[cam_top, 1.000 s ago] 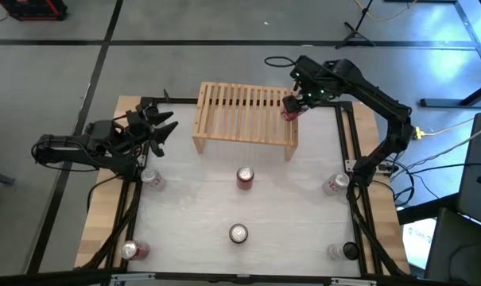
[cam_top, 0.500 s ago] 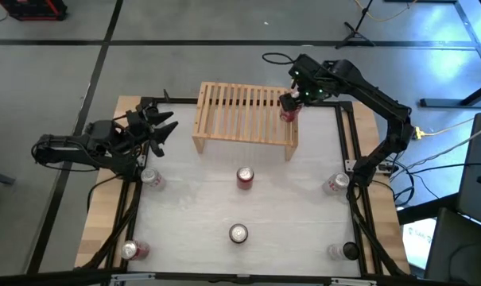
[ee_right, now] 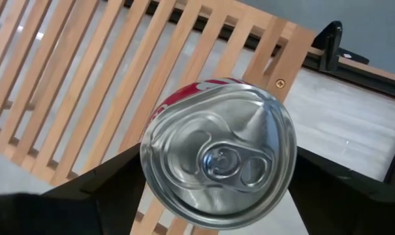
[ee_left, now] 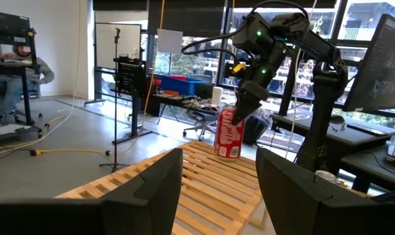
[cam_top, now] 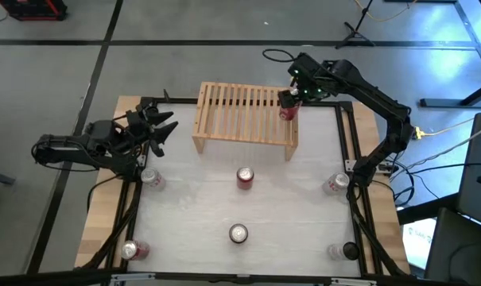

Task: Place canned beverage on shelf
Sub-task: Put the top red and white soda can on the shelf

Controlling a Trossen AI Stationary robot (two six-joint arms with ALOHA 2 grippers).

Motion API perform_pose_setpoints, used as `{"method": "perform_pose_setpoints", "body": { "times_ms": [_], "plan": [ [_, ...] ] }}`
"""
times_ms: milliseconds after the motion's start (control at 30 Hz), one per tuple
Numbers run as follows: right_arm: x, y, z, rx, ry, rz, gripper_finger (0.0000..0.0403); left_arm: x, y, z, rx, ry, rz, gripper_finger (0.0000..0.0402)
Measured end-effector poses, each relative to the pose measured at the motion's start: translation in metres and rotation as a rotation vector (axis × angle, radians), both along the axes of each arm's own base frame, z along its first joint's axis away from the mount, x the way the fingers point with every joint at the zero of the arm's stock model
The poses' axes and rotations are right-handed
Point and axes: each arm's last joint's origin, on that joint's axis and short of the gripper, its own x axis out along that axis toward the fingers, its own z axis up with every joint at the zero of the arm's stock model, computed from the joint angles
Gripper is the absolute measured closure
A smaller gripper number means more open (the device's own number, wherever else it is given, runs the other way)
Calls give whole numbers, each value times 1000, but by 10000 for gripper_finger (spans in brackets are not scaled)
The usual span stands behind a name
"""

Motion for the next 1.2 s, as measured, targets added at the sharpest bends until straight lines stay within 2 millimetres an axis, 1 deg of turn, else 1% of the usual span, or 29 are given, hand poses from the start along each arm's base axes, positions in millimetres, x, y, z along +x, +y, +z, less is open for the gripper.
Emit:
{"method": "perform_pose_setpoints", "body": {
  "times_ms": [200,367,467,600,967,1200],
  "plan": [
    [1,0,0,-1,-5,2,75,0,0,0,0,0,0,212],
    [8,3,-2,-15,-6,29,75,0,0,0,0,0,0,212],
    [16,6,-5,-31,0,57,75,0,0,0,0,1,0,212],
    [20,8,-7,-29,12,81,75,1,0,0,0,3,0,212],
    [20,8,-8,-32,24,121,74,7,-1,-3,17,38,-8,212],
    [15,9,-2,-50,30,114,75,7,-1,0,43,28,-19,212]
  ]
}}
